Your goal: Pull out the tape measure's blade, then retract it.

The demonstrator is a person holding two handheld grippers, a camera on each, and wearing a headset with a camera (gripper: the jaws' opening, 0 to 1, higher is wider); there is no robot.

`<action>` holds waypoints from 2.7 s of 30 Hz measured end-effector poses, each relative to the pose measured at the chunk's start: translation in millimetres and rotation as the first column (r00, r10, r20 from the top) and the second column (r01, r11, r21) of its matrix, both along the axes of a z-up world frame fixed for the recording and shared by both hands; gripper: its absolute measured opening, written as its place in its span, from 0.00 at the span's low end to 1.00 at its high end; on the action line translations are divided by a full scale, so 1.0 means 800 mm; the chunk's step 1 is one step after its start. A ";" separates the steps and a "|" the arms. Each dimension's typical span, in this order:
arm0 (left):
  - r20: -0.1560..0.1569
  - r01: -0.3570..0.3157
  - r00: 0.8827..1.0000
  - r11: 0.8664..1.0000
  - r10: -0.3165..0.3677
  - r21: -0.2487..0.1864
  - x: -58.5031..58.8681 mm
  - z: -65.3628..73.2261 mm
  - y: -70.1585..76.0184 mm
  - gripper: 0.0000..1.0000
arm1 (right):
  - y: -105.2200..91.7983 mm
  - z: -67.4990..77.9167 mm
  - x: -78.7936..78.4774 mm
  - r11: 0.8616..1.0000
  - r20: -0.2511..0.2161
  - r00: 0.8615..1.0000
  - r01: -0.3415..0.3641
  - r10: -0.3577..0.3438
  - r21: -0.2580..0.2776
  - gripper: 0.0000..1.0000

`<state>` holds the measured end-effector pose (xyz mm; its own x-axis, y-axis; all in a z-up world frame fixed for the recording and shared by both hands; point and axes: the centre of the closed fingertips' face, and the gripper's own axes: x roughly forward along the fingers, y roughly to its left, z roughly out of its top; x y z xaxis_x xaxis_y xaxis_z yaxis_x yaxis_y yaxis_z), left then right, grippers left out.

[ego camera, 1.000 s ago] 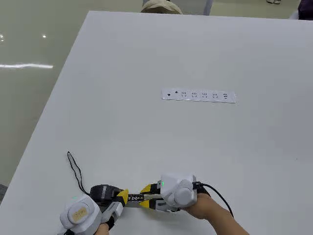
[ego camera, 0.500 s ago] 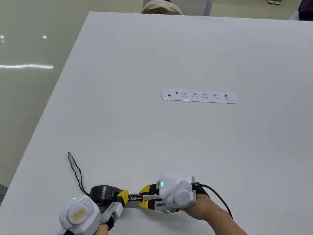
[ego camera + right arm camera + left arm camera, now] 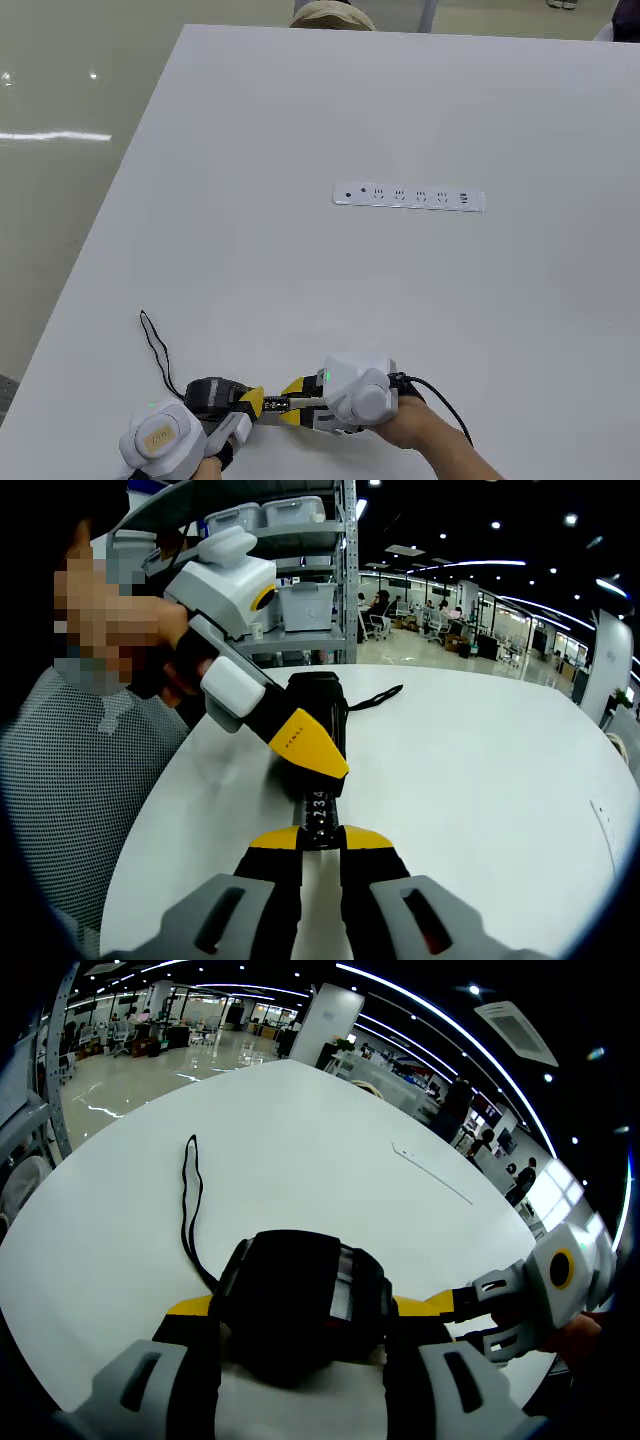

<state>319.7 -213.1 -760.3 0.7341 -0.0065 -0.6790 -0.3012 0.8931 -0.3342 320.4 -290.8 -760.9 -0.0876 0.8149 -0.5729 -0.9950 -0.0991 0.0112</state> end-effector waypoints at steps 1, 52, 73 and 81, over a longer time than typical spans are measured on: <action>0.000 0.000 1.000 1.000 0.000 0.000 0.000 0.000 0.000 0.63 | 0.001 0.000 0.000 1.000 0.000 1.000 -0.001 0.001 -0.001 0.12; 0.011 -0.011 1.000 0.999 0.011 -0.033 0.000 0.001 0.002 0.64 | 0.036 -0.002 -0.004 1.000 -0.005 1.000 -0.005 0.005 0.022 0.12; 0.007 -0.011 1.000 1.000 0.011 -0.029 0.000 0.001 0.000 0.65 | 0.035 -0.004 -0.005 1.000 -0.006 1.000 -0.009 0.010 0.025 0.13; -0.008 -0.008 1.000 1.000 0.008 -0.010 0.000 -0.003 -0.004 0.65 | 0.034 -0.012 -0.004 1.000 -0.013 1.000 0.003 -0.003 0.026 0.13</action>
<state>320.0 -216.4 -762.7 0.7290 -0.0078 -0.6844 -0.3108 0.8871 -0.3412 316.8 -263.5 -770.1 -0.0925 0.8299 -0.5501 -0.9951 -0.0964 0.0220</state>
